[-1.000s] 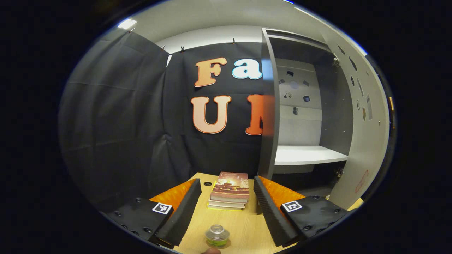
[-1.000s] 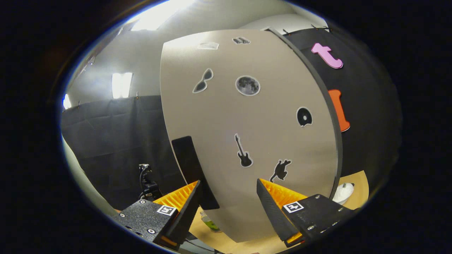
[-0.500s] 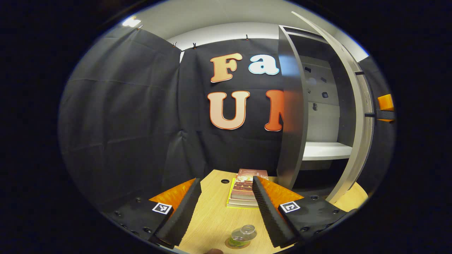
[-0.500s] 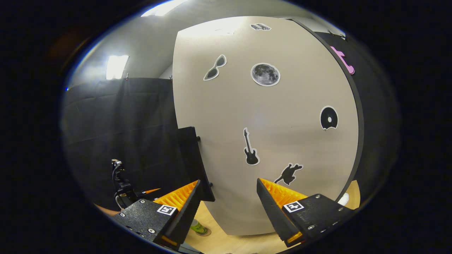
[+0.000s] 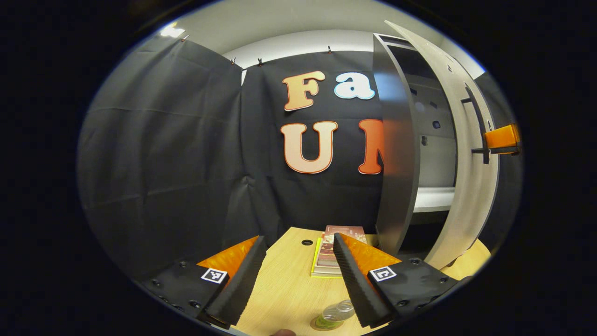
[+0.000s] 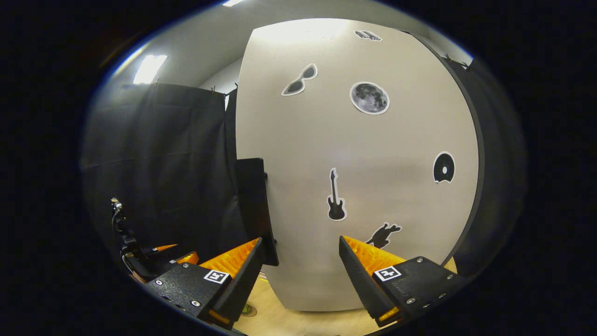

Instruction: Open the cabinet door with the right hand, grasp the bottle in the cabinet with the left hand and place it on the coaster, then close the cabinet door with the right hand.

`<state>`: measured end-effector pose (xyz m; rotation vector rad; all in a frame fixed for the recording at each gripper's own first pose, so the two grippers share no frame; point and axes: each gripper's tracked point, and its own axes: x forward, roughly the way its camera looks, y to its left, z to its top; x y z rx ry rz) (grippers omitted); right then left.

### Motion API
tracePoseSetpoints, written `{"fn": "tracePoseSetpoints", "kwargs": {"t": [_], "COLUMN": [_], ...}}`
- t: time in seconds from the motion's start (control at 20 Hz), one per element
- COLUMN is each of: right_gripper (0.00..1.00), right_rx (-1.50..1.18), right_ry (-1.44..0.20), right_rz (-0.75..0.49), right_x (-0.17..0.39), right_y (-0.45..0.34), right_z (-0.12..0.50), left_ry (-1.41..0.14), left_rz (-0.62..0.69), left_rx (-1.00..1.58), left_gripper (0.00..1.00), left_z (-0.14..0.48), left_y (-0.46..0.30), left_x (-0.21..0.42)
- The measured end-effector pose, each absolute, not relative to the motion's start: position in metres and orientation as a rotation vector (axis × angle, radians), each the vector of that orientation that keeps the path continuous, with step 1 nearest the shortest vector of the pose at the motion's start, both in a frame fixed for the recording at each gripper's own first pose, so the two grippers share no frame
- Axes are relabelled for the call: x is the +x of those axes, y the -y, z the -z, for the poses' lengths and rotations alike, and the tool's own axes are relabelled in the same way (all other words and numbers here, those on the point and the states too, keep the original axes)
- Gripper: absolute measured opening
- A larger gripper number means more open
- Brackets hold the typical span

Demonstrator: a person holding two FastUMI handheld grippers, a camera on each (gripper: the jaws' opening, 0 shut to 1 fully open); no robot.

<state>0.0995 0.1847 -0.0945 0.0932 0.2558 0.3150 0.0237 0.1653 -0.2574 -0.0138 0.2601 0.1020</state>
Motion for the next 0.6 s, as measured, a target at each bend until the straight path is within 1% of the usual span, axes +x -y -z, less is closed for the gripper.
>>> {"fn": "tracePoseSetpoints", "kwargs": {"t": [0.2, 0.6], "right_gripper": [0.97, 0.97], "right_rx": [0.127, 0.021], "right_ry": [-0.279, -0.233], "right_rz": [-0.26, -0.148], "right_x": [0.102, 0.111], "right_y": [-0.186, -0.187], "right_z": [0.098, 0.096], "left_ry": [-0.281, -0.248], "left_rz": [-0.091, -0.062], "left_rx": [-0.001, -0.006], "left_gripper": [0.95, 0.95], "left_z": [0.264, 0.244], "left_y": [-0.171, -0.173], "left_x": [0.023, 0.032]}}
